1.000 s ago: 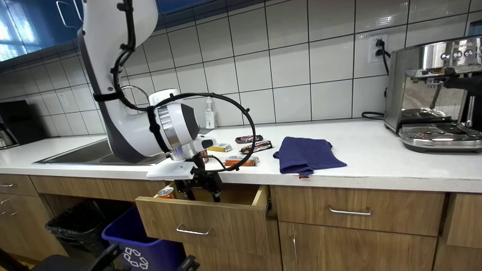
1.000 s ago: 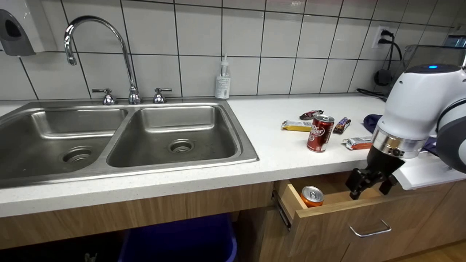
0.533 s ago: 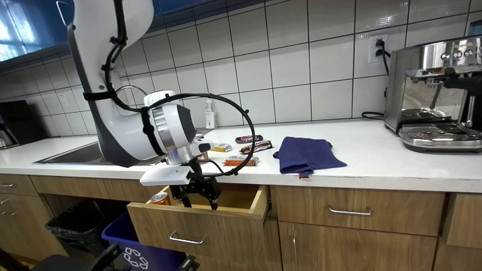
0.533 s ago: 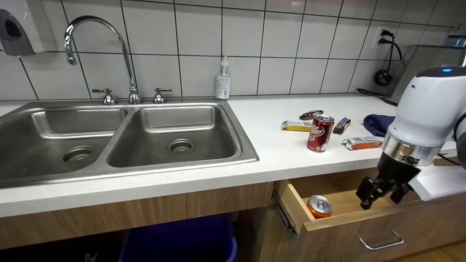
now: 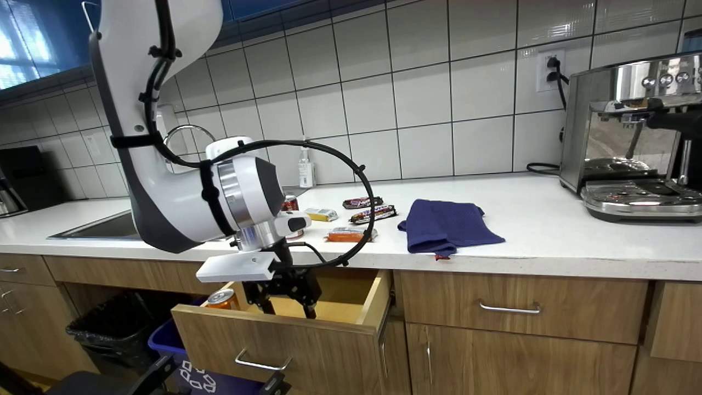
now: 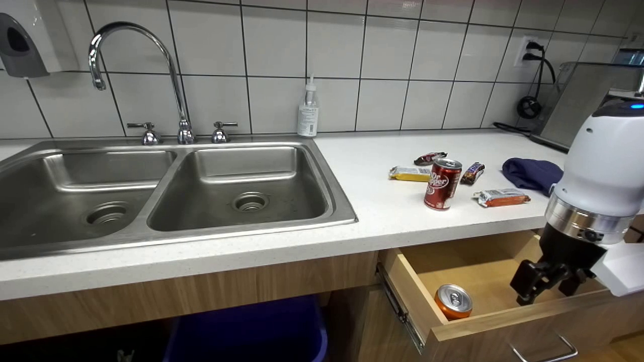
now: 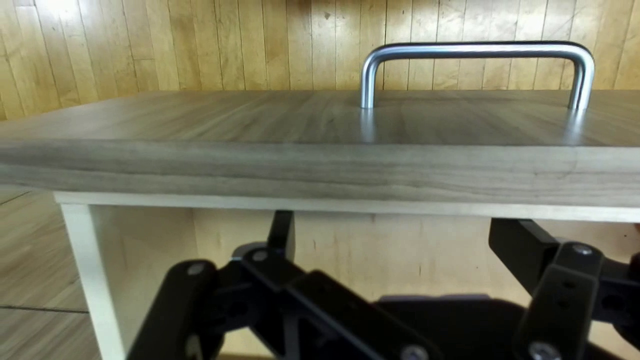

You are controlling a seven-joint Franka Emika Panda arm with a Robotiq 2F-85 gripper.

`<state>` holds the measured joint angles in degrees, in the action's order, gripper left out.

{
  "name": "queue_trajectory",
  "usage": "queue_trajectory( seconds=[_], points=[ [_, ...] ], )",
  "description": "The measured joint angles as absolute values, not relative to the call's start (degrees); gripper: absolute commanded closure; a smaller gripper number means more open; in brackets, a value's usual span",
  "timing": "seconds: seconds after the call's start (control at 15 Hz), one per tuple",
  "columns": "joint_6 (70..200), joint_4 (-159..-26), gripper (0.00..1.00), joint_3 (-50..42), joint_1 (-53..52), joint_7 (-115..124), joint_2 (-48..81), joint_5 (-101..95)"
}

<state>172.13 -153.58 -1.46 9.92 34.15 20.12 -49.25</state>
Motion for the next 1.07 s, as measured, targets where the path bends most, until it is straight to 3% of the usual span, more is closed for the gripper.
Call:
queue_trajectory(
  seconds=[1.07],
  points=[
    [172.4, -156.6, 0.0, -3.0, 9.9, 34.1, 19.1, -52.3]
  ],
)
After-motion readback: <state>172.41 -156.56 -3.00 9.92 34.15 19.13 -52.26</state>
